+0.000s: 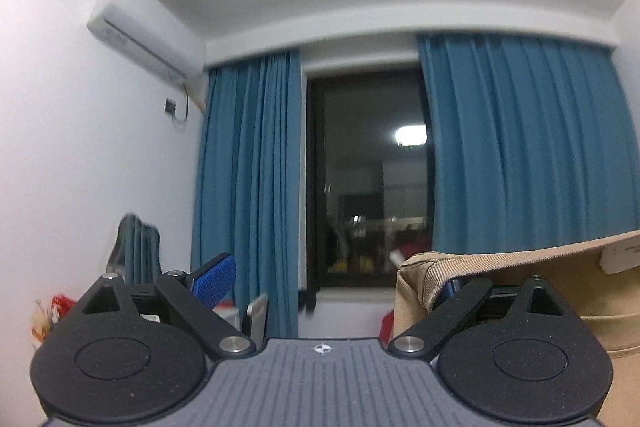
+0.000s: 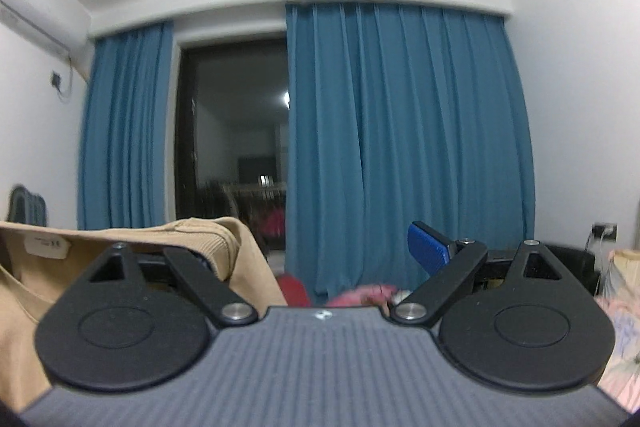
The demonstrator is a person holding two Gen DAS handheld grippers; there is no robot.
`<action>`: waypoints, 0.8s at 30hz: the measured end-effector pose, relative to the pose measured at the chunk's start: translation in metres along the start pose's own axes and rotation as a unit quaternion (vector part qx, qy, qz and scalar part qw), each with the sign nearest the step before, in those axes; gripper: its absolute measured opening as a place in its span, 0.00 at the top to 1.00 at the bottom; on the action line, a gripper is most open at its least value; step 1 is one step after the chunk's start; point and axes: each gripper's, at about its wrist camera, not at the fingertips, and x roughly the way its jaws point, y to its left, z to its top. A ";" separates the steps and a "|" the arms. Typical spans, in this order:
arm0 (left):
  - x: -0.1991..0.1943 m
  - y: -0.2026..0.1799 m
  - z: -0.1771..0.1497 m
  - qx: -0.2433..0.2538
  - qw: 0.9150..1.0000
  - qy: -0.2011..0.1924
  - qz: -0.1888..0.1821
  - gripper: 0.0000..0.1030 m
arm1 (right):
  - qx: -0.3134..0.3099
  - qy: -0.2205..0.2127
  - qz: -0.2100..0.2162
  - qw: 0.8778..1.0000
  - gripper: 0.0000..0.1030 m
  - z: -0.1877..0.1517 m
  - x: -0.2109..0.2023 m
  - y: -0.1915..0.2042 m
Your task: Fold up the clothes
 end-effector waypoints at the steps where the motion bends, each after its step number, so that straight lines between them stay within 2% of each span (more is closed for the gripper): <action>1: 0.018 -0.005 -0.016 0.003 1.000 0.008 0.002 0.06 | 0.000 0.013 -0.004 1.000 0.11 -0.014 0.019 0.001; 5: 0.102 -0.032 -0.098 0.017 0.998 0.062 0.009 0.06 | -0.007 0.064 -0.025 0.998 0.11 -0.082 0.100 0.004; 9: 0.173 -0.062 -0.191 0.029 0.992 0.123 0.005 0.06 | -0.024 0.120 -0.041 0.992 0.12 -0.170 0.176 0.004; 15: 0.240 -0.096 -0.335 0.059 0.977 0.207 -0.002 0.06 | -0.056 0.212 -0.056 0.974 0.12 -0.307 0.272 0.001; 20: 0.268 -0.112 -0.431 0.082 0.957 0.279 -0.007 0.06 | -0.101 0.267 -0.065 0.956 0.12 -0.393 0.304 0.004; 24: 0.284 -0.118 -0.476 0.106 0.946 0.308 -0.009 0.06 | -0.127 0.303 -0.061 0.943 0.12 -0.429 0.313 0.008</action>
